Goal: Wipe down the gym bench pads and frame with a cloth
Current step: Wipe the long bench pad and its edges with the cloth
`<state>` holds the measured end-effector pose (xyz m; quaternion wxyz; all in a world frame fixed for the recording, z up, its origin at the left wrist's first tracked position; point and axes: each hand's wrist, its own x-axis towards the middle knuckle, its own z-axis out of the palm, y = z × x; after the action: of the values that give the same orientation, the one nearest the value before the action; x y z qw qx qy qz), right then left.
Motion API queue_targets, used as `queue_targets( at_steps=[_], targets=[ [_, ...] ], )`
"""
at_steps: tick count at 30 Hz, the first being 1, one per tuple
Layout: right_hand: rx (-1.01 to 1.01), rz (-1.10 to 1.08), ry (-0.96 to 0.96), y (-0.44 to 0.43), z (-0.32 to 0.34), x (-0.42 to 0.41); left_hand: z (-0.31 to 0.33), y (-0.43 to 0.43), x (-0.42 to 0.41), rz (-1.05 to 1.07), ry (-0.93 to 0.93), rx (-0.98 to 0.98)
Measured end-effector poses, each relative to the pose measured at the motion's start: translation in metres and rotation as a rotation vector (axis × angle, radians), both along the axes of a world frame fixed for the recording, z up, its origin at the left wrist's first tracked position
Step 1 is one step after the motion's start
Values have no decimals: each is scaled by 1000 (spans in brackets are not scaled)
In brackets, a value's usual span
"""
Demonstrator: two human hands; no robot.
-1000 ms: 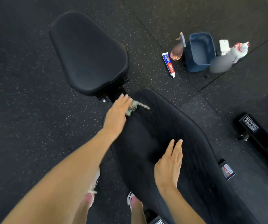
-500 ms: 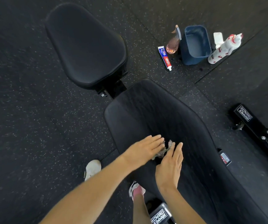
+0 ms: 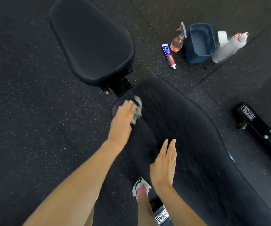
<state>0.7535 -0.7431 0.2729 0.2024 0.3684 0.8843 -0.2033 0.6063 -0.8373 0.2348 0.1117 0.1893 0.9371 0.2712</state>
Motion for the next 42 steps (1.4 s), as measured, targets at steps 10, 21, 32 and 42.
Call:
queue_targets(
  at_steps=[10, 21, 32, 42],
  targets=[
    [39, -14, -25, -5, -2, -6, -5, -40, -37, -234, 65, 20],
    [31, -252, -14, -35, 0, 20, -5, -20, 56, -351, 37, 97],
    [-13, -457, -47, -69, 9, 69, 23, -5, -12, -418, 233, -173],
    [8, -543, -43, -51, -2, 129, 5, 37, 152, -679, 227, -26]
  ],
)
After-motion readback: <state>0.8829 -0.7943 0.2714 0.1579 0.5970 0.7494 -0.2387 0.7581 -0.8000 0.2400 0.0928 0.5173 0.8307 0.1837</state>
